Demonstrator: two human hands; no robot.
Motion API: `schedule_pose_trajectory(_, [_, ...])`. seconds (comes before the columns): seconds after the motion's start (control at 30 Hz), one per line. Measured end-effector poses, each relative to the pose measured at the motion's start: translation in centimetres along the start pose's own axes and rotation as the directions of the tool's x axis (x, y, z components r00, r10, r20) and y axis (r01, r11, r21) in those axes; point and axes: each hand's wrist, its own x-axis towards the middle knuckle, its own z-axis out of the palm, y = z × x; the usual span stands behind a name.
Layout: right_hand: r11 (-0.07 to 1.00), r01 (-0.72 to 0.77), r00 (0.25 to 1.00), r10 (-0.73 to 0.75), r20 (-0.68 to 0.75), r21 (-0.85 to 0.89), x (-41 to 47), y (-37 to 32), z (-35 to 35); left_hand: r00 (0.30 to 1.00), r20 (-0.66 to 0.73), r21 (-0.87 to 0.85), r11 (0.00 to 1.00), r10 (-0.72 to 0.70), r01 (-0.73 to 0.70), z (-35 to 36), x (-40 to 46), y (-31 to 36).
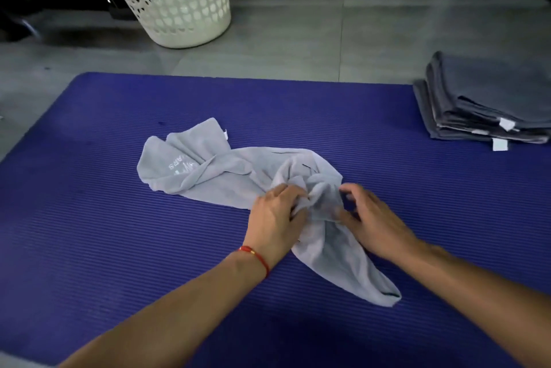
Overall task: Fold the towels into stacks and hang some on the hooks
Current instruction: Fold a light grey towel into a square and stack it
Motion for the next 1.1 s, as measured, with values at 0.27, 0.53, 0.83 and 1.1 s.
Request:
schedule_pose_trajectory(0.27, [0.981, -0.121, 0.993, 0.118, 0.028, 0.151, 1.8, -1.5, 2.5, 1.000, -0.004, 0.031, 0.999, -0.017, 0.017, -1.9, -8.9, -1.2])
schedule_pose_trajectory(0.53, [0.942, -0.112, 0.990, 0.081, 0.112, 0.315, -2.2, 1.8, -1.1, 0.975, 0.162, 0.255, 0.948, 0.152, -0.191, -2.2, 0.5, -10.1])
schedule_pose_trajectory(0.83, [0.906, -0.091, 0.979, 0.157, -0.127, 0.414, -6.2, 1.4, -5.1, 0.876, 0.477, 0.050, 0.994, 0.065, -0.101, -4.4, 5.5, -11.2])
schedule_pose_trajectory(1.1, [0.839, 0.032, 0.751, 0.338, -0.567, 0.543, -7.2, 1.6, -14.7, 0.946, 0.279, -0.588, 0.750, -0.164, 0.303, -12.5, 4.9, -4.2])
